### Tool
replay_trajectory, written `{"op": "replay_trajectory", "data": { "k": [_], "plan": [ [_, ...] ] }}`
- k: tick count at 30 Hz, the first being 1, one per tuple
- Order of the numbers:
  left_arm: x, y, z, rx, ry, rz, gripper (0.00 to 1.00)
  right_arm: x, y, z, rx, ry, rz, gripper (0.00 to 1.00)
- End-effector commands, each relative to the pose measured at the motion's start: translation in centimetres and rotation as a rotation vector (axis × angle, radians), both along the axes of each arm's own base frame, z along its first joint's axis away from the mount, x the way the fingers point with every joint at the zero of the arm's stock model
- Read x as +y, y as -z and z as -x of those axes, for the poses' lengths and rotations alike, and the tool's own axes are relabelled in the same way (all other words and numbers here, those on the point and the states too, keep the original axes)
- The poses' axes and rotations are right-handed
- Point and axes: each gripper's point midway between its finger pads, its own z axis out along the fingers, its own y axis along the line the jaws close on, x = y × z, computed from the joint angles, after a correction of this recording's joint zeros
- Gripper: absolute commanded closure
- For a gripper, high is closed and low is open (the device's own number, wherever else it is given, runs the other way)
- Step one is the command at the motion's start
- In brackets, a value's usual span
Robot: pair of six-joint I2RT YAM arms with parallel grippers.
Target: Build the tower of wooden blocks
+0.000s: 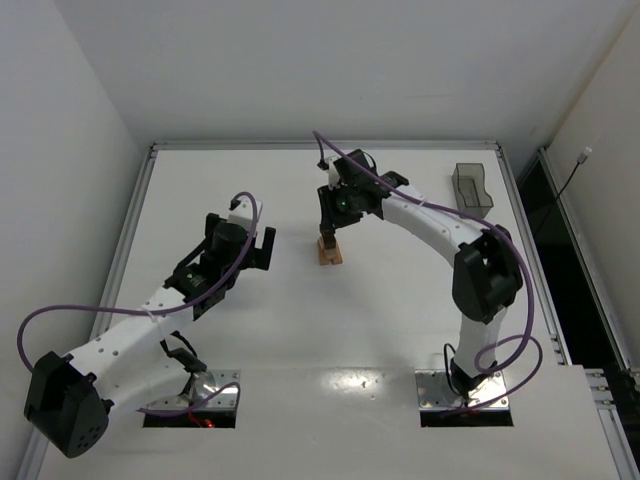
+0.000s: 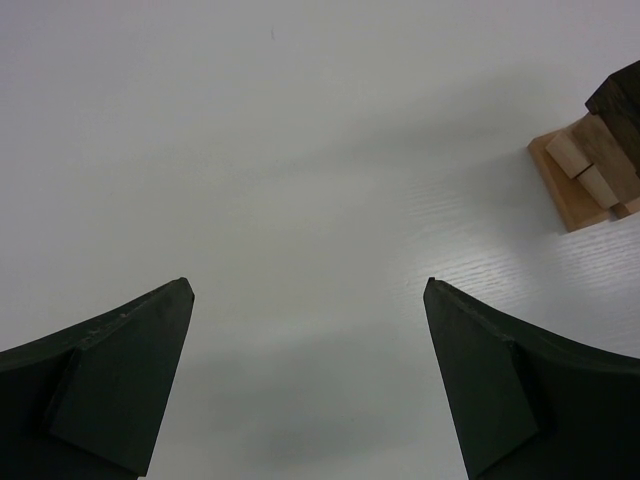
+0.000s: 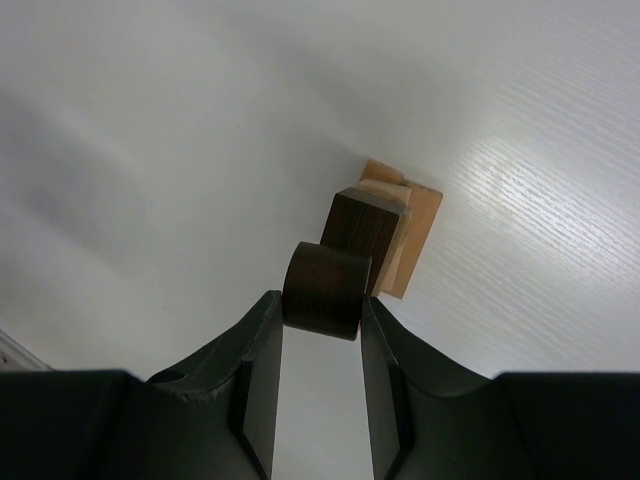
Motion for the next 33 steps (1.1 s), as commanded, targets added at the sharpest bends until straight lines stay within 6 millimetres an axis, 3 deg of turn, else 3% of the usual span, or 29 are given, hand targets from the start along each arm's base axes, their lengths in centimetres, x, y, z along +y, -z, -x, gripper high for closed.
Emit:
{"op": "replay_trajectory", "data": {
  "k": [1,9,13,16,19,20,22,25,26,28,30,33],
  "plan": [
    [-0.3,-1.9,-0.9,-0.058,-0.009,0.039,0.00,1.0,-0.8,-0.9,-0.021,0.000,-0.022,0.92],
    [-0.3,-1.9,-0.9,-0.058,-0.009,0.039,0.00,1.1,-0.2,-0.8,-0.006,-0.013,-0.013,0.88],
    [-0.4,-1.9,-0.9,-0.056,0.000,0.043,0.00,1.1,-0.2,-0.8,-0.006,-0.013,-0.013,0.74],
    [-0.4,-1.9,-0.9,-0.056,0.000,0.043,0.00,1.0,-0.1,-0.6,0.001,-0.013,-0.008,0.55],
    [-0.4,-1.9,-0.9,-0.056,0.000,0.043,0.00,1.0,-0.1,-0.7,-0.003,-0.020,-0.005,0.47],
    [-0.6,-1.8,-0.8,-0.054,0.008,0.046,0.00,1.0,-0.1,-0.7,-0.003,-0.020,-0.005,0.38],
    [-0.6,-1.8,-0.8,-0.054,0.008,0.046,0.00,0.8,-0.5,-0.4,-0.009,-0.020,-0.009,0.34],
    [-0.6,-1.8,-0.8,-0.054,0.008,0.046,0.00,1.0,-1.6,-0.4,-0.053,-0.035,-0.042,0.30],
    [-0.6,-1.8,-0.8,-0.053,0.004,0.054,0.00,1.0,-3.3,-0.3,-0.093,-0.035,-0.068,0.29],
    [-0.2,-1.6,-0.8,-0.044,-0.006,0.049,0.00,1.0,-4.9,-0.1,-0.146,-0.053,-0.106,0.25],
    [0.4,-0.2,-0.7,0.025,-0.027,0.045,0.00,1.2,-6.9,0.2,-0.190,-0.089,-0.130,0.20],
    [0.6,2.1,-0.5,0.142,-0.018,0.004,0.00,-0.7,-7.9,-1.0,-0.262,-0.082,-0.083,0.19]
  ]
}}
